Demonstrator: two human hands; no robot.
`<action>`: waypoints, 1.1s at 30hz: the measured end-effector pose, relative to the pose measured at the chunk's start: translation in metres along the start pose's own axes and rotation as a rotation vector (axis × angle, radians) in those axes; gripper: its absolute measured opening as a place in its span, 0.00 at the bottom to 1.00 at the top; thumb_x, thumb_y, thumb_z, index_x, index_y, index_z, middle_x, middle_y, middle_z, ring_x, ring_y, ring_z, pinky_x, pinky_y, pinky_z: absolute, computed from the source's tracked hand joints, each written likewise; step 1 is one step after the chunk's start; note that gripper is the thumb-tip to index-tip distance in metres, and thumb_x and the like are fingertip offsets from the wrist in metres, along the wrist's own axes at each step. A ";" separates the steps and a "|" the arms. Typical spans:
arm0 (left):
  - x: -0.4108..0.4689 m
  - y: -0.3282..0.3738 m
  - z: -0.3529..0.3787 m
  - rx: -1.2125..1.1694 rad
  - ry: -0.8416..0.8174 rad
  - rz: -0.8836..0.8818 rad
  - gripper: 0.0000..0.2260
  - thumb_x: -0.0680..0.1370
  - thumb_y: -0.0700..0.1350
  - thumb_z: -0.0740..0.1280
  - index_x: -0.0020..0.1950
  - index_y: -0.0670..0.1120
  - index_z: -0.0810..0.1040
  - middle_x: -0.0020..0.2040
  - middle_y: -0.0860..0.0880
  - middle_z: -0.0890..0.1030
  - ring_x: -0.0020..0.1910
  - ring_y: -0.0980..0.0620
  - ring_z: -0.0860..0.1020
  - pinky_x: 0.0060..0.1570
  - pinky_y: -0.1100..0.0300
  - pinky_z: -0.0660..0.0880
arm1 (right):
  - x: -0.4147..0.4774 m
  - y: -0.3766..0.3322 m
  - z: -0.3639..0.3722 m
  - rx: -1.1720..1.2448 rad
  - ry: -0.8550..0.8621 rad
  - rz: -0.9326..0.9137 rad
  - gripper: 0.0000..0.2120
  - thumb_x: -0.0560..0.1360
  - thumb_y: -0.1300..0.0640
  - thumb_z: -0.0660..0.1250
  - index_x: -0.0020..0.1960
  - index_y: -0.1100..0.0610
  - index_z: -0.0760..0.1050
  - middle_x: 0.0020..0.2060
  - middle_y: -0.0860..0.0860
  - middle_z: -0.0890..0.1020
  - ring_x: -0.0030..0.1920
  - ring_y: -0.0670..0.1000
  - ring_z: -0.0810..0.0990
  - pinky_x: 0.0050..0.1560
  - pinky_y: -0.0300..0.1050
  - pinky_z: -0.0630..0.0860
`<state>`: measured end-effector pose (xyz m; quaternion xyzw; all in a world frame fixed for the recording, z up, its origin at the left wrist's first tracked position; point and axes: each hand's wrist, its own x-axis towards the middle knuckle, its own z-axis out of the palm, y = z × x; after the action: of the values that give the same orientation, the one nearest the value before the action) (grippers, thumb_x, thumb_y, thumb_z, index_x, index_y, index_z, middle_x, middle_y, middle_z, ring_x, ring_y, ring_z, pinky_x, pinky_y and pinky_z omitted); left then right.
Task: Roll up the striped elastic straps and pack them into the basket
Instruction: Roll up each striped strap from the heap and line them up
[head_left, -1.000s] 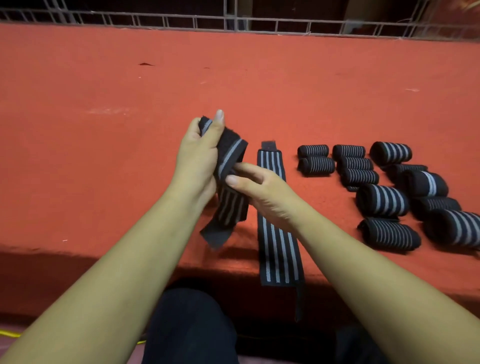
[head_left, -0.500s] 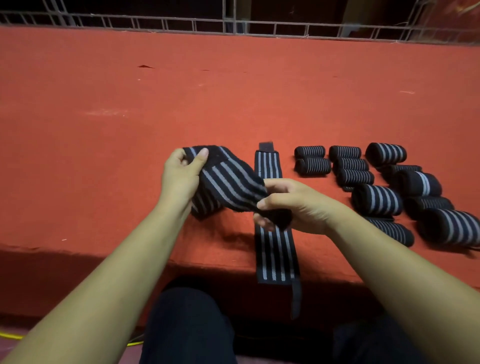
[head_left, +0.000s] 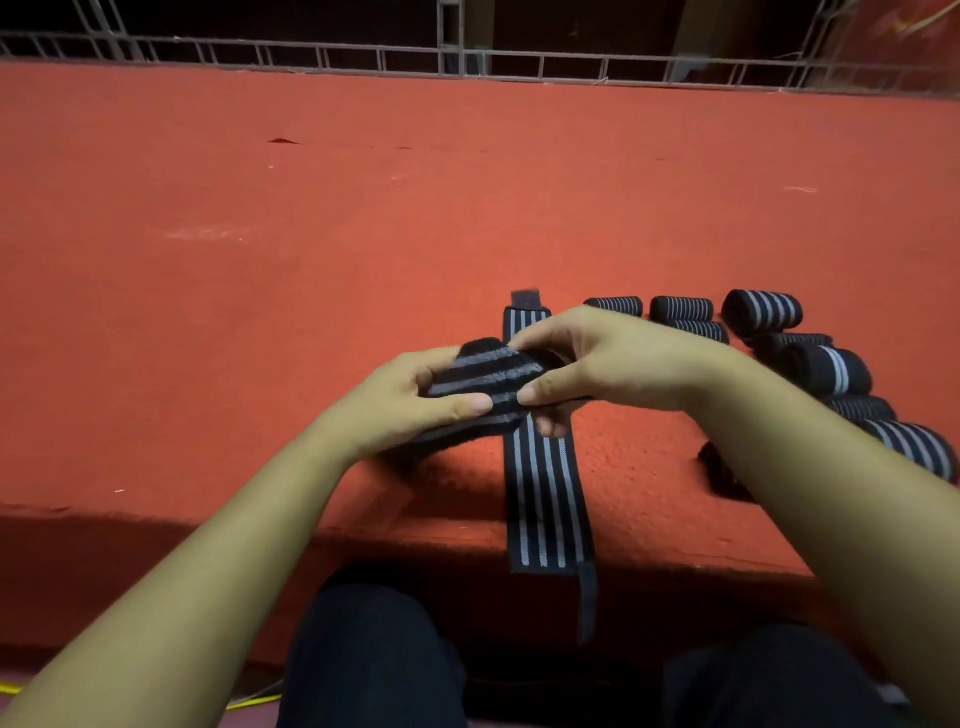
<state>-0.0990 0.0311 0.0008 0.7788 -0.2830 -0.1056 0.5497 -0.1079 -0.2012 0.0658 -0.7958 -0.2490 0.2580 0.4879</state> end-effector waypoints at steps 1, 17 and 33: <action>-0.001 0.002 0.001 -0.008 0.049 0.006 0.13 0.74 0.47 0.72 0.58 0.51 0.80 0.48 0.59 0.84 0.48 0.63 0.80 0.50 0.68 0.75 | 0.001 -0.002 -0.001 0.019 0.070 -0.018 0.05 0.77 0.69 0.67 0.53 0.66 0.78 0.41 0.62 0.81 0.40 0.58 0.81 0.42 0.47 0.81; 0.001 0.017 0.006 -0.199 0.075 -0.247 0.11 0.77 0.42 0.71 0.59 0.45 0.79 0.34 0.43 0.75 0.29 0.53 0.71 0.28 0.66 0.65 | 0.030 0.027 -0.002 0.653 0.685 0.004 0.00 0.78 0.63 0.68 0.48 0.61 0.78 0.35 0.55 0.80 0.20 0.46 0.69 0.20 0.37 0.63; 0.011 0.023 0.014 -0.644 0.333 -0.158 0.05 0.82 0.39 0.63 0.54 0.43 0.79 0.45 0.44 0.85 0.41 0.50 0.84 0.42 0.59 0.82 | 0.015 0.011 0.012 0.109 0.473 -0.106 0.12 0.74 0.59 0.74 0.57 0.61 0.82 0.45 0.55 0.86 0.43 0.51 0.83 0.43 0.46 0.80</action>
<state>-0.1044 0.0083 0.0181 0.5918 -0.0810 -0.1030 0.7954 -0.1034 -0.1880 0.0488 -0.7924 -0.1550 0.0518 0.5877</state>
